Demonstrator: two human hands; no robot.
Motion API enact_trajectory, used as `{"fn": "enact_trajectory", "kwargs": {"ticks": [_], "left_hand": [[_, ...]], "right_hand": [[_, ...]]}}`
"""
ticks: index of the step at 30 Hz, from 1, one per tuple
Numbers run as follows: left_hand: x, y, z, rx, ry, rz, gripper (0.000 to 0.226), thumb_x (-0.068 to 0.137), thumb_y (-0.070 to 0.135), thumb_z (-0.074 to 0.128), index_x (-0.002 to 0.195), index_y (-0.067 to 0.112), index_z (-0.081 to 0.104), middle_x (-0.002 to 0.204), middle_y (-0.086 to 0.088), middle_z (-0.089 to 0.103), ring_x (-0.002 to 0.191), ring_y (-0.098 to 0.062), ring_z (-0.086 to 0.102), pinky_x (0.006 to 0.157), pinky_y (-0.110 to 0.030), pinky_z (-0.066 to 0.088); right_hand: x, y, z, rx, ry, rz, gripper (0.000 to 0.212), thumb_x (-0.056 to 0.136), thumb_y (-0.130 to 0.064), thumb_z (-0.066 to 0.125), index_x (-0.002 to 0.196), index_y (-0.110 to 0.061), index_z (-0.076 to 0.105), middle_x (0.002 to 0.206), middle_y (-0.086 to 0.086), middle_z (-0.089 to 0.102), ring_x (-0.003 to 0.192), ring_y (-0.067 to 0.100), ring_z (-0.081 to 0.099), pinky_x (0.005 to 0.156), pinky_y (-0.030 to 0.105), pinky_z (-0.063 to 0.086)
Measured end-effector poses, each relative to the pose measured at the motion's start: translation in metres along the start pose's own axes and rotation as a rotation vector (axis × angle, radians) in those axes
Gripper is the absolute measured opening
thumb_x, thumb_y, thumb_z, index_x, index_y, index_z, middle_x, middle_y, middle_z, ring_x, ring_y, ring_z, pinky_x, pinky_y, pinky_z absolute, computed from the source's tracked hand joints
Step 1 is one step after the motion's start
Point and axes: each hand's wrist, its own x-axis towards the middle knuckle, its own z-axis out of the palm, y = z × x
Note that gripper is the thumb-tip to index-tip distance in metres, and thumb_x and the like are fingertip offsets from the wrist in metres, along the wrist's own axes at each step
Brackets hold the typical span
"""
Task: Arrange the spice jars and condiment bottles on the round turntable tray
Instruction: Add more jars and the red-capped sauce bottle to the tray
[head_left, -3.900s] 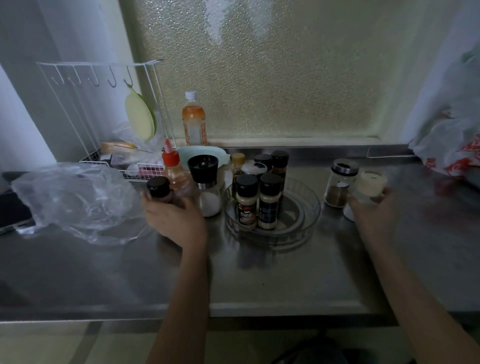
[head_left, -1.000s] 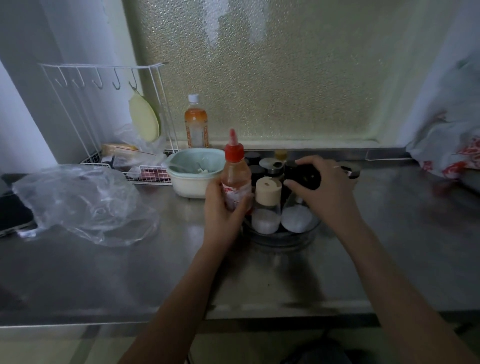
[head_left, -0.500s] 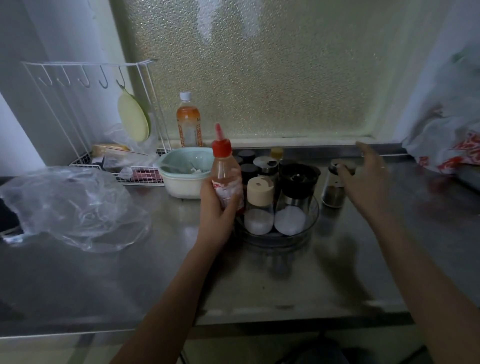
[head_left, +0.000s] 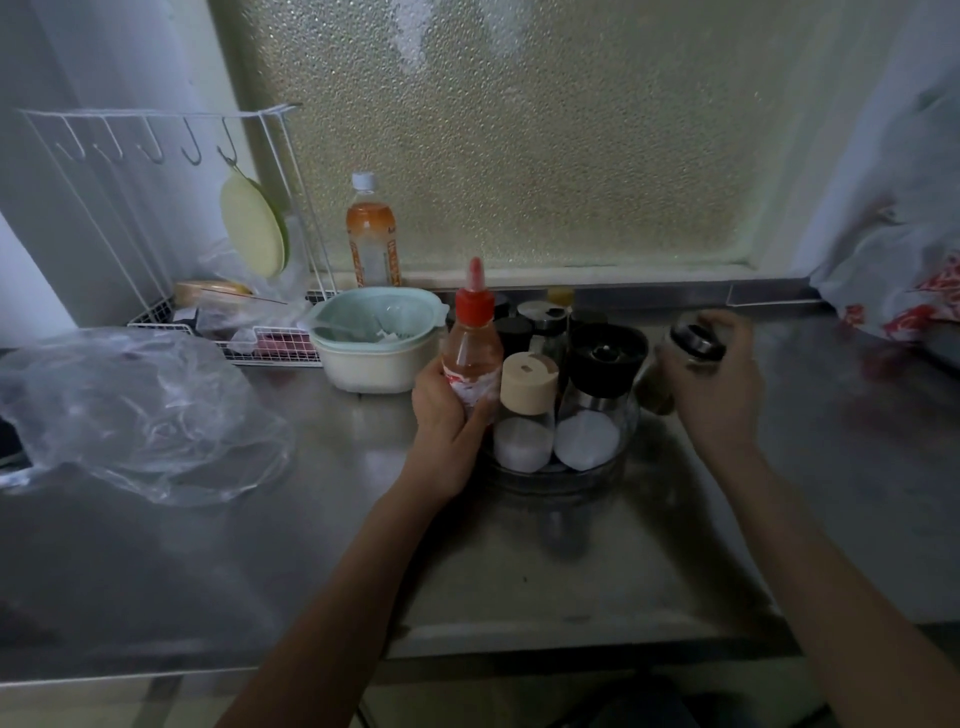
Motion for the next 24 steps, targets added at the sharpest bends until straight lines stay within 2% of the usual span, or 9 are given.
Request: {"fn": "enact_trajectory", "kwargs": {"ticks": [1, 3, 5, 7, 11, 15, 18, 21, 24], "left_hand": [[0.002, -0.008, 0.000, 0.063, 0.012, -0.045, 0.043, 0.085, 0.037, 0.062, 0.121, 0.018, 0.049, 0.114, -0.007, 0.061, 0.105, -0.024, 0.060, 0.088, -0.051, 0.050], [0.002, -0.019, 0.000, 0.162, 0.000, -0.102, 0.054, 0.084, 0.046, 0.061, 0.125, 0.013, 0.047, 0.119, -0.014, 0.058, 0.111, -0.031, 0.056, 0.092, -0.055, 0.046], [-0.004, -0.014, 0.001, 0.253, -0.017, -0.051, 0.056, 0.087, 0.048, 0.051, 0.127, 0.008, 0.045, 0.121, -0.009, 0.052, 0.112, -0.028, 0.050, 0.098, -0.044, 0.041], [-0.010, 0.001, 0.000, 0.346, 0.086, 0.032, 0.063, 0.084, 0.045, 0.043, 0.127, -0.001, 0.041, 0.116, -0.005, 0.039, 0.110, -0.022, 0.041, 0.096, -0.028, 0.031], [-0.019, 0.022, -0.004, 0.433, 0.333, 0.349, 0.055, 0.077, 0.034, 0.051, 0.120, 0.001, 0.040, 0.109, -0.025, 0.048, 0.106, -0.023, 0.038, 0.094, -0.026, 0.032], [-0.025, 0.027, 0.005, 0.540, 0.085, 0.462, 0.027, 0.077, 0.034, 0.059, 0.089, 0.010, 0.053, 0.081, -0.013, 0.058, 0.077, -0.023, 0.049, 0.065, -0.035, 0.044], [-0.029, 0.026, 0.018, 0.669, -0.033, 0.550, 0.033, 0.079, 0.035, 0.064, 0.058, 0.012, 0.054, 0.057, -0.004, 0.057, 0.056, -0.019, 0.051, 0.051, -0.028, 0.040], [-0.030, 0.029, 0.021, 0.631, -0.079, 0.495, 0.038, 0.083, 0.035, 0.058, 0.054, 0.011, 0.056, 0.054, -0.002, 0.057, 0.053, -0.017, 0.052, 0.048, -0.027, 0.040], [-0.032, 0.031, 0.023, 0.626, -0.119, 0.404, 0.033, 0.085, 0.034, 0.051, 0.064, 0.011, 0.061, 0.063, -0.002, 0.061, 0.059, -0.019, 0.055, 0.054, -0.020, 0.032]], "right_hand": [[-0.004, -0.003, -0.002, 0.033, 0.051, -0.015, 0.045, 0.080, -0.029, 0.069, 0.119, -0.025, 0.047, 0.118, 0.005, 0.061, 0.105, 0.023, 0.060, 0.086, 0.033, 0.049], [-0.009, -0.012, -0.008, 0.110, 0.123, -0.042, 0.045, 0.080, -0.031, 0.068, 0.119, -0.030, 0.045, 0.121, -0.001, 0.058, 0.111, 0.018, 0.057, 0.094, 0.040, 0.049], [-0.013, -0.026, -0.015, 0.175, 0.162, -0.070, 0.044, 0.081, -0.032, 0.068, 0.117, -0.034, 0.043, 0.117, -0.013, 0.055, 0.113, 0.011, 0.055, 0.099, 0.040, 0.047], [-0.015, -0.046, -0.022, 0.205, 0.196, -0.133, 0.043, 0.083, -0.030, 0.067, 0.117, -0.031, 0.041, 0.113, -0.020, 0.052, 0.113, 0.007, 0.054, 0.100, 0.035, 0.045], [-0.007, -0.089, -0.032, 0.239, 0.228, -0.247, 0.045, 0.083, -0.026, 0.066, 0.119, -0.019, 0.040, 0.116, -0.012, 0.049, 0.113, 0.009, 0.053, 0.096, 0.022, 0.043], [-0.006, -0.113, -0.034, 0.245, 0.118, -0.288, 0.041, 0.082, -0.030, 0.068, 0.114, -0.023, 0.042, 0.111, -0.015, 0.051, 0.109, 0.008, 0.056, 0.093, 0.031, 0.048], [-0.021, -0.109, -0.036, 0.264, 0.086, -0.259, 0.040, 0.081, -0.030, 0.069, 0.113, -0.025, 0.044, 0.107, -0.020, 0.055, 0.103, -0.001, 0.057, 0.091, 0.027, 0.049], [-0.038, -0.103, -0.043, 0.327, 0.136, -0.221, 0.041, 0.081, -0.030, 0.070, 0.113, -0.026, 0.044, 0.111, -0.014, 0.056, 0.107, 0.010, 0.059, 0.093, 0.043, 0.051], [-0.050, -0.105, -0.049, 0.357, 0.159, -0.220, 0.041, 0.083, -0.024, 0.069, 0.116, -0.025, 0.044, 0.114, -0.013, 0.056, 0.109, 0.013, 0.059, 0.094, 0.048, 0.049]]}}
